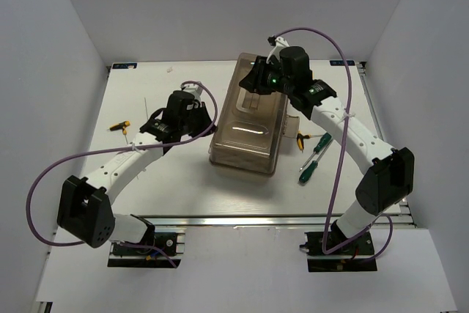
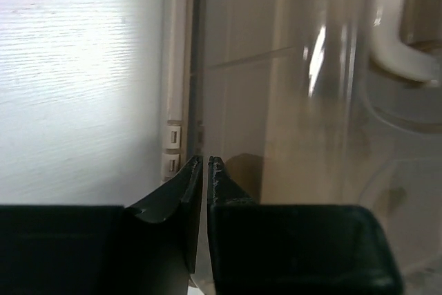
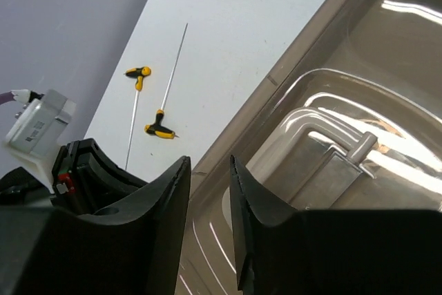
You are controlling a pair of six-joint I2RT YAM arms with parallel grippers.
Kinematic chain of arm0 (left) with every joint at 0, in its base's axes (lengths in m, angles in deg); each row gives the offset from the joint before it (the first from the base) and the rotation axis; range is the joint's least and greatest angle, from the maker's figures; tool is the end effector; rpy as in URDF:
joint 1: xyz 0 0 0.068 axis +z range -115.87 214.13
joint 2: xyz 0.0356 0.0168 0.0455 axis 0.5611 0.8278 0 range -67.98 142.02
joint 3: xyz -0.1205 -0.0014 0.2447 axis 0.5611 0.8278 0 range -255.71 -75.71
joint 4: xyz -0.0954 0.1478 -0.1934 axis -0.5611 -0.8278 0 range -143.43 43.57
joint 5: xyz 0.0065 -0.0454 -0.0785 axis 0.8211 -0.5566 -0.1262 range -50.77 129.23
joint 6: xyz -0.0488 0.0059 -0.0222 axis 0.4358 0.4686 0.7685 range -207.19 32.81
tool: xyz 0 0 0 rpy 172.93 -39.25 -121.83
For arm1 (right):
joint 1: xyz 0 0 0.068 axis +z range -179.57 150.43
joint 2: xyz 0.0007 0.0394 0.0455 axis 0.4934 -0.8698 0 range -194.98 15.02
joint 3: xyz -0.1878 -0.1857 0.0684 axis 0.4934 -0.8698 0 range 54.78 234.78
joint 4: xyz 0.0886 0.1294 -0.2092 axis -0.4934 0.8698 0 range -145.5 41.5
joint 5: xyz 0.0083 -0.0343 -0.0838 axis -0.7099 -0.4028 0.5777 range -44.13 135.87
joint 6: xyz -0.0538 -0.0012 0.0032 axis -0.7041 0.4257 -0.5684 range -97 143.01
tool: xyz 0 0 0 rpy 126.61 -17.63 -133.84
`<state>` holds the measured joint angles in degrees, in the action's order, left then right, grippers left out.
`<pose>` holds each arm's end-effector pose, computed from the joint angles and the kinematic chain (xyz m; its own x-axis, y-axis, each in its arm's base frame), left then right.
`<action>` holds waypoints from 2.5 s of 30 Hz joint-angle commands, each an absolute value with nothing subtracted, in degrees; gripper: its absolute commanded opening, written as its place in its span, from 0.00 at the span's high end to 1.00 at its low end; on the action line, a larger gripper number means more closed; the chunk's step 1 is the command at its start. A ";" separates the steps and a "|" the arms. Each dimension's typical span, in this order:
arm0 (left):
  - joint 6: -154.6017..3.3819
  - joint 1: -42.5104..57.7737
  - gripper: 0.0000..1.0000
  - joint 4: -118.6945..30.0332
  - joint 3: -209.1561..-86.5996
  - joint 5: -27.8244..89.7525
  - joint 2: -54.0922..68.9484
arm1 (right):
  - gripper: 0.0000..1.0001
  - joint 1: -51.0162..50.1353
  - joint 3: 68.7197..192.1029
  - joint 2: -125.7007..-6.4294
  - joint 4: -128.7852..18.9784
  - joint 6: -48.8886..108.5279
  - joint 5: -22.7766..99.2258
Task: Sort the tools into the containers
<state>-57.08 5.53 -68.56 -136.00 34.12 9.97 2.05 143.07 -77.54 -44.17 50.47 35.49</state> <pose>0.2624 -0.1467 0.2844 -0.7553 -0.1573 -0.6363 0.1826 0.8818 -0.4348 0.3250 0.2075 0.3895 -0.5090 0.2194 -0.8323 -0.4830 0.7276 0.4872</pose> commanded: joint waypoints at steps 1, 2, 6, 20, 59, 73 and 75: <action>-54.32 4.78 0.80 -63.05 -134.34 27.28 7.78 | 0.65 2.34 142.84 -77.36 -42.85 52.18 37.60; -53.97 4.69 0.80 -62.09 -134.07 27.01 7.70 | 0.64 2.42 142.76 -77.53 -42.23 52.45 38.04; -53.53 4.69 0.80 -60.59 -133.54 27.27 6.82 | 0.51 2.51 142.32 -77.88 -39.69 54.20 38.92; -54.93 5.56 0.74 -65.06 -138.46 37.90 2.61 | 0.40 4.09 146.18 -81.57 -33.18 64.30 45.51; -54.14 11.98 0.45 -45.21 -143.56 8.82 11.74 | 0.45 3.30 153.30 -85.53 -33.61 77.32 33.56; -55.28 10.23 0.40 -49.51 -147.34 8.37 19.20 | 0.48 2.51 151.11 -83.69 -34.84 78.29 31.10; -55.64 9.62 0.40 -50.38 -148.13 8.90 20.52 | 0.48 2.51 150.58 -83.51 -35.11 78.29 30.93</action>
<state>-54.42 10.89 -48.78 -145.53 9.62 19.55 1.87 151.29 -87.13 -31.42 76.72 35.04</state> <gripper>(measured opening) 0.598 0.525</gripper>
